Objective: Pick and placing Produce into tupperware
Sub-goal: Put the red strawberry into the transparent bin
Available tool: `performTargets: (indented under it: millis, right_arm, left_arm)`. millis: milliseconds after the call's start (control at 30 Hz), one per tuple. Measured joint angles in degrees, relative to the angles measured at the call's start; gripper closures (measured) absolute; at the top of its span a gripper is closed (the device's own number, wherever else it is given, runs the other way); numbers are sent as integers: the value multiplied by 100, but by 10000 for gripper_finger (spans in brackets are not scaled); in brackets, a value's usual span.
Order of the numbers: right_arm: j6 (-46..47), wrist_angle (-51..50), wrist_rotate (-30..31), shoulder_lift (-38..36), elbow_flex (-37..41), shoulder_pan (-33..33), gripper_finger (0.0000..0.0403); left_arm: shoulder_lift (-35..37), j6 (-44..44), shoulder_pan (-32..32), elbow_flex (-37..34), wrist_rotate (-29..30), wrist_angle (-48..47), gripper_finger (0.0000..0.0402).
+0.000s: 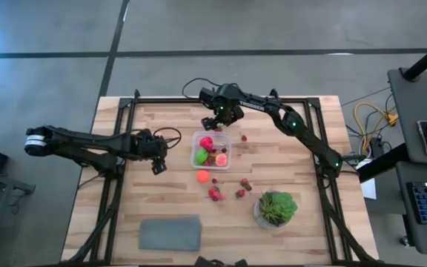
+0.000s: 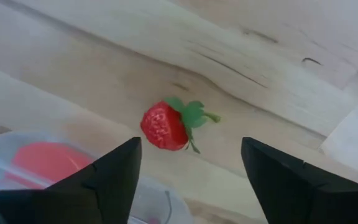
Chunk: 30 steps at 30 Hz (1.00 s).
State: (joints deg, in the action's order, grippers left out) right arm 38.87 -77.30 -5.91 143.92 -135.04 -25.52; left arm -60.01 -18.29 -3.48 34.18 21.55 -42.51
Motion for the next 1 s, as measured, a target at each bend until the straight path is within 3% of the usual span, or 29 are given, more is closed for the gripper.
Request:
performTargets:
  millis: [300,833,1000]
  right_arm:
    - [121,493,-53,0,73,21,109]
    - [68,531,0,151,262,28,122]
    - [-37,472,-39,144,362,26,146]
  left_arm:
    - [6,66,-108,-10,-1,69,147]
    - [6,65,-108,-10,-3,104,147]
    - [6,60,-108,-10,-3,113,147]
